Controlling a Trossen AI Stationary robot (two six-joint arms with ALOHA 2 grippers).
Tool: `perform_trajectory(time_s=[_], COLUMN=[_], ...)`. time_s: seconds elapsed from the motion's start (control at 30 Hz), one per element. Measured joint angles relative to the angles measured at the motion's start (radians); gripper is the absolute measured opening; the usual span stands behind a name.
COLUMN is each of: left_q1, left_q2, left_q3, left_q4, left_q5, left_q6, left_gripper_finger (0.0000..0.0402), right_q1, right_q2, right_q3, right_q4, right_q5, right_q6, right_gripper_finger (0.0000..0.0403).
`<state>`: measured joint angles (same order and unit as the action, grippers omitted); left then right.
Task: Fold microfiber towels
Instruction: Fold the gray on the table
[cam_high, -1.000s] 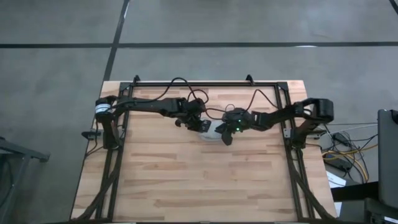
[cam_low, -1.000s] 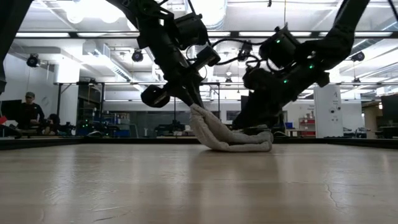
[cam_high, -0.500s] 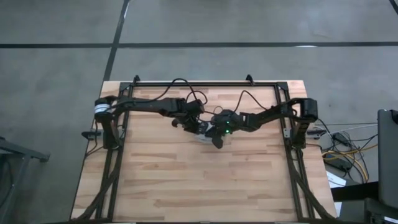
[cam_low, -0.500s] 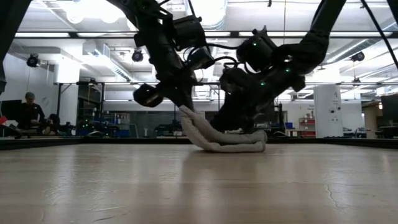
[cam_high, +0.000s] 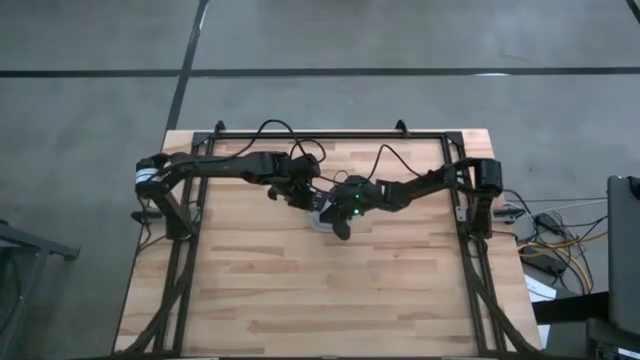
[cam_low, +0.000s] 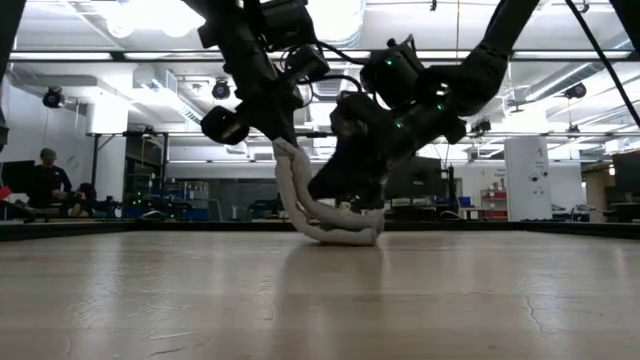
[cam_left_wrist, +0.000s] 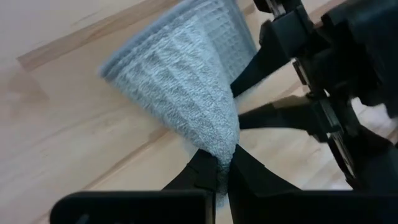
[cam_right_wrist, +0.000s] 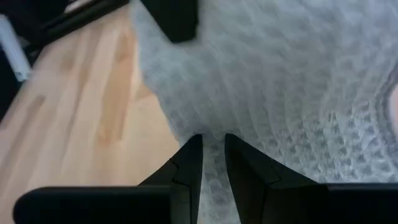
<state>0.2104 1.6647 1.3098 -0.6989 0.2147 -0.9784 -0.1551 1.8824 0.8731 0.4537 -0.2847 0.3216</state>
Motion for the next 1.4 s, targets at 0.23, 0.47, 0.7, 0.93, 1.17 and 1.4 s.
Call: perform_trajectory(time_s=[0.23,0.47,0.7,0.93,1.17,1.4], left_q1=[-0.003,-0.01,-0.012,-0.011,-0.011,-0.011], left_q2=[-0.001,0.001,0.003,0.003,0.003,0.028], left_q3=[-0.002,-0.003,-0.005,-0.006,-0.006,-0.006], left_q4=[-0.001,-0.031,-0.071,-0.07,-0.07,-0.07], left_q5=[0.004,0.008,0.011,0.01,0.007,0.005], left_q6=[-0.019,-0.026,-0.025,-0.025,-0.026,-0.036], left_gripper_finger=[0.0014,0.0014,0.0014,0.0014,0.0014,0.0014], right_q1=[0.006,0.013,0.024,0.025,0.025,0.04], right_q2=[0.018,0.105,0.169,0.135,0.068,0.01], right_q3=[0.081,0.119,0.124,0.122,0.12,0.115], right_q4=[-0.007,-0.004,-0.004,-0.008,-0.062,-0.212], right_q5=[-0.016,-0.076,-0.082,-0.059,-0.023,0.088], right_q6=[-0.03,0.014,0.019,0.009,-0.007,-0.015], right_gripper_finger=[0.0068,0.0068,0.0068,0.0068,0.0068,0.0068])
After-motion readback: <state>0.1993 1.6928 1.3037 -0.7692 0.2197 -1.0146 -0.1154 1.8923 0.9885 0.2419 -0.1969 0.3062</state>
